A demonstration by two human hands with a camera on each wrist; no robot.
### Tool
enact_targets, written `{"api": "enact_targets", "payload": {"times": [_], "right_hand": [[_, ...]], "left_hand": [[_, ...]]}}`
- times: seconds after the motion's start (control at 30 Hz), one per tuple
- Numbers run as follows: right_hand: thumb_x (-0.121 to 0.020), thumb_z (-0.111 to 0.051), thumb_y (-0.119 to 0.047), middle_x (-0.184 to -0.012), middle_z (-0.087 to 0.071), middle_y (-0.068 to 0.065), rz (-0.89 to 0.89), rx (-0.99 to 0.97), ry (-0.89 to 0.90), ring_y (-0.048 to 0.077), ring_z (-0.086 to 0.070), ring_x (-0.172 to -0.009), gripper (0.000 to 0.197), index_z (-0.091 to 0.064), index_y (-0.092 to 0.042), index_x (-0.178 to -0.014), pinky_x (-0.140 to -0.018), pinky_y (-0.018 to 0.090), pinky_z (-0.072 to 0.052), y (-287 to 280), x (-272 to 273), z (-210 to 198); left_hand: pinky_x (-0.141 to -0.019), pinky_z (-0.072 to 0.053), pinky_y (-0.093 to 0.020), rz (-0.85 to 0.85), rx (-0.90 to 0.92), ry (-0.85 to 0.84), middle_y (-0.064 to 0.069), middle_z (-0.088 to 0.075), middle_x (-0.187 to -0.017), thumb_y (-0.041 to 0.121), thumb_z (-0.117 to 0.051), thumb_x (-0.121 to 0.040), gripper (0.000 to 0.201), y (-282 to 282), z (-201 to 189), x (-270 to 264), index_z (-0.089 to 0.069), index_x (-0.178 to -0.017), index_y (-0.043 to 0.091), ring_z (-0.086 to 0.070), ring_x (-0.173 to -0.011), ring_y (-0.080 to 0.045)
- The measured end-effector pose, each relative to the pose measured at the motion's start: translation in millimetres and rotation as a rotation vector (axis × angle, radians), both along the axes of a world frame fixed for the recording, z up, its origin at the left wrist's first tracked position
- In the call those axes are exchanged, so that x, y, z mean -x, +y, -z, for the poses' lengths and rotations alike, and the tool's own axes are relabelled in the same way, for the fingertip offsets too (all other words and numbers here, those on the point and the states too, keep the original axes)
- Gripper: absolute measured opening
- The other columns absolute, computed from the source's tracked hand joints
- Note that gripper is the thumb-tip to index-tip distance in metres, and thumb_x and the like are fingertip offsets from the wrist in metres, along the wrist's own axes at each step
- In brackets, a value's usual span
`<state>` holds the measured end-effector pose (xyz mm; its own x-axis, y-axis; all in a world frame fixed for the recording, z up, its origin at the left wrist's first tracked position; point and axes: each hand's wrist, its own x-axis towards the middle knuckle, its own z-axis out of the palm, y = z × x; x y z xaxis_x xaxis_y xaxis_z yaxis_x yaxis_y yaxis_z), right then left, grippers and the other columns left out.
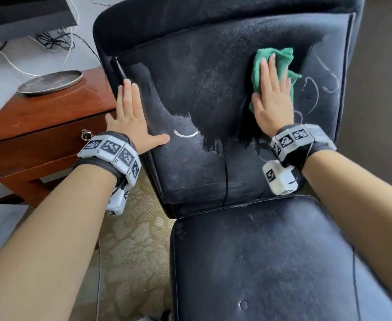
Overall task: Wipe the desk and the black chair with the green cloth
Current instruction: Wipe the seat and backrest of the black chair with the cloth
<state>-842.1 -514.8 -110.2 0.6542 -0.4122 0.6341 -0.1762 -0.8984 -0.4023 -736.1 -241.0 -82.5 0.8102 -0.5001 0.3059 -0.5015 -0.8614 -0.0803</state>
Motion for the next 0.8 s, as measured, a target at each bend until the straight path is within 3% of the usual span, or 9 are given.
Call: {"api": "enact_targets", "payload": {"times": [0.1,0.2,0.33,0.43,0.6,0.8], "right_hand": [[-0.09,-0.04,-0.013,-0.159,-0.004,0.005,-0.023,0.041,-0.014,0.026,-0.001,-0.147,0.069,-0.01,-0.017,-0.152,-0.117,0.044,0.002,-9.9,-1.3,-12.4],[-0.083,-0.044,-0.013,-0.159,-0.009,0.007,-0.043,0.046,-0.042,0.031,-0.006,-0.146,0.073,-0.015,-0.014,-0.151,-0.116,0.047,0.0,5.1,-5.1,5.4],[-0.079,-0.05,-0.013,-0.156,-0.022,0.009,-0.156,0.231,0.126,0.041,-0.017,-0.141,0.074,-0.025,-0.01,-0.148,-0.114,0.05,-0.008,31.2,1.9,63.0],[-0.084,-0.046,-0.016,-0.156,-0.022,0.009,-0.189,0.309,0.253,0.042,-0.019,-0.141,0.068,-0.023,-0.01,-0.148,-0.114,0.046,-0.008,34.3,8.9,78.5],[-0.095,-0.041,-0.011,-0.159,-0.007,0.002,-0.206,0.209,0.245,0.035,-0.005,-0.145,0.064,-0.012,-0.015,-0.151,-0.116,0.038,0.0,43.7,8.6,41.3],[-0.093,-0.039,-0.012,-0.159,-0.008,-0.002,-0.239,0.317,0.107,0.03,0.001,-0.146,0.065,-0.013,-0.021,-0.151,-0.117,0.042,-0.002,61.8,-43.5,-58.7]], "left_hand": [[-0.11,-0.023,-0.053,0.004,0.002,-0.002,-0.01,0.028,-0.154,0.071,-0.057,-0.073,0.128,-0.1,0.5,-2.0,0.024,-0.144,0.003,0.018,-0.144,-0.024],[-0.111,-0.022,-0.053,0.003,0.003,0.002,-0.01,0.028,-0.153,0.07,-0.058,-0.073,0.128,0.0,1.4,-2.7,0.025,-0.144,0.003,0.018,-0.144,-0.025],[-0.111,-0.022,-0.053,0.01,0.014,0.023,-0.009,0.03,-0.153,0.069,-0.059,-0.073,0.128,1.0,1.2,-3.6,0.026,-0.144,0.004,0.019,-0.144,-0.024],[-0.111,-0.021,-0.052,0.014,0.005,0.018,-0.009,0.031,-0.153,0.07,-0.058,-0.073,0.128,0.3,1.0,-2.7,0.027,-0.143,0.004,0.019,-0.144,-0.024],[-0.112,-0.021,-0.051,0.012,0.002,0.017,-0.009,0.032,-0.152,0.071,-0.057,-0.073,0.129,1.3,-0.1,-3.4,0.028,-0.143,0.004,0.02,-0.143,-0.024],[-0.113,-0.021,-0.049,-0.009,-0.042,0.029,-0.009,0.034,-0.151,0.074,-0.052,-0.074,0.127,1.3,-3.1,1.9,0.031,-0.141,0.004,0.022,-0.143,-0.023]]}}
